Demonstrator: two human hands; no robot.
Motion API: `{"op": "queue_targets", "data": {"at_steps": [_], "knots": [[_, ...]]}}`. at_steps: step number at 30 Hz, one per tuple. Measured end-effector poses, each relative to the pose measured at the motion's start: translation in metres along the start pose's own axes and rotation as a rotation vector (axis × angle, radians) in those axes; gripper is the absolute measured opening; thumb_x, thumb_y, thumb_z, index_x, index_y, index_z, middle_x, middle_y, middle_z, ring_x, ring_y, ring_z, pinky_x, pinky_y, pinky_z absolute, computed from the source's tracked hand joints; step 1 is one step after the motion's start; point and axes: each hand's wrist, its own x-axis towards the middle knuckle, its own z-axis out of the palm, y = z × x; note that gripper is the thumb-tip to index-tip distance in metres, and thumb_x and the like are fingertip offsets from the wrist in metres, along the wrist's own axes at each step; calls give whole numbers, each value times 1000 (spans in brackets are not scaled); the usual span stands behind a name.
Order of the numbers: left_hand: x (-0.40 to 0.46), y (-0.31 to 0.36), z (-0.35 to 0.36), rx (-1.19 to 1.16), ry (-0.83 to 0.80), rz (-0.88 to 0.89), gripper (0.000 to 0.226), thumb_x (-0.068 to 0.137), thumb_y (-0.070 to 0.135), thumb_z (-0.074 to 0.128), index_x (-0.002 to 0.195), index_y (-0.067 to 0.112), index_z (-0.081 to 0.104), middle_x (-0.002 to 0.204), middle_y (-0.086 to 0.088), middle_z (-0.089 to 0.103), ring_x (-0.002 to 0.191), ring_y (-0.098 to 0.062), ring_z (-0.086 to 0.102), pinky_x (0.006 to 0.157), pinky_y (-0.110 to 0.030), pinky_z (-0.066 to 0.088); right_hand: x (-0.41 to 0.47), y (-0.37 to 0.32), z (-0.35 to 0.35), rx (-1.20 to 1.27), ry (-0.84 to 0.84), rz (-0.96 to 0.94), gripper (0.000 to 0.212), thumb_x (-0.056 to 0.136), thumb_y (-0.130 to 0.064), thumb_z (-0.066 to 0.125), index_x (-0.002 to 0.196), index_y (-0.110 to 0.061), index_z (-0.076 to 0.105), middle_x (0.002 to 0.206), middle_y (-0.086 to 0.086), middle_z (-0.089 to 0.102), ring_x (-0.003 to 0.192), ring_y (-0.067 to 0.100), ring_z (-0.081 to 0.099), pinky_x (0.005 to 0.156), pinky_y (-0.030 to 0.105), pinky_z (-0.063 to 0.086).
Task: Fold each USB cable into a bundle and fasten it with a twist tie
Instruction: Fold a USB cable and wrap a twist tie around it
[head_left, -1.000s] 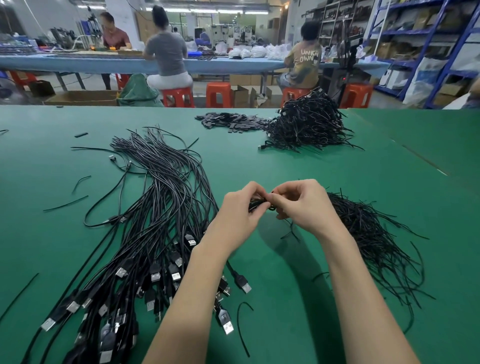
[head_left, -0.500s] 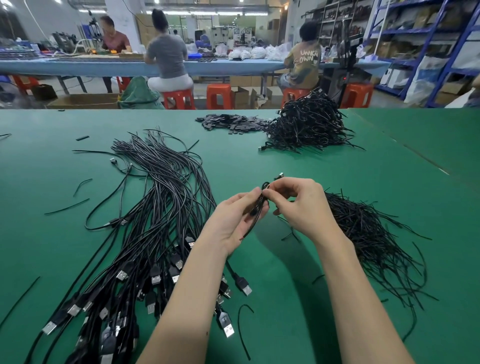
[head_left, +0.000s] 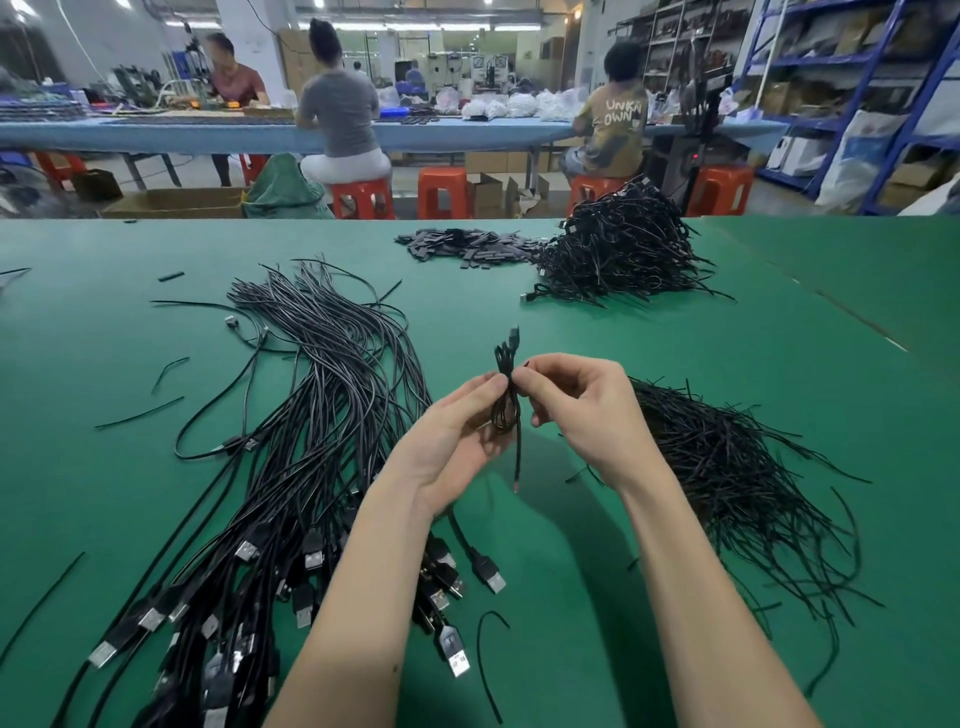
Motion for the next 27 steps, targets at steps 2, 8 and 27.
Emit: {"op": "queue_targets", "data": {"at_steps": [2, 8, 27], "knots": [[1, -2, -1, 99, 27, 96, 32, 79, 17, 74, 109, 11, 67, 95, -6, 74, 78, -12, 67, 73, -24, 53, 0, 0, -1, 25, 1, 57, 12, 92, -12, 74, 86, -2, 75, 64, 2, 62, 53, 12, 53, 57, 23, 50], [4, -4, -2, 734, 80, 612, 23, 83, 9, 79, 97, 26, 71, 97, 4, 76, 93, -13, 71, 85, -27, 56, -2, -2, -1, 828, -25, 717, 16, 88, -5, 69, 73, 1, 67, 64, 4, 61, 43, 2, 50, 43, 10, 47], [-3, 2, -10, 289, 102, 274, 30, 78, 19, 74, 106, 12, 66, 83, 2, 74, 72, -5, 65, 66, -17, 51, -2, -1, 13, 196, -20, 382, 14, 89, -17, 75, 76, -14, 70, 66, -5, 65, 47, 6, 50, 46, 18, 37]]}}
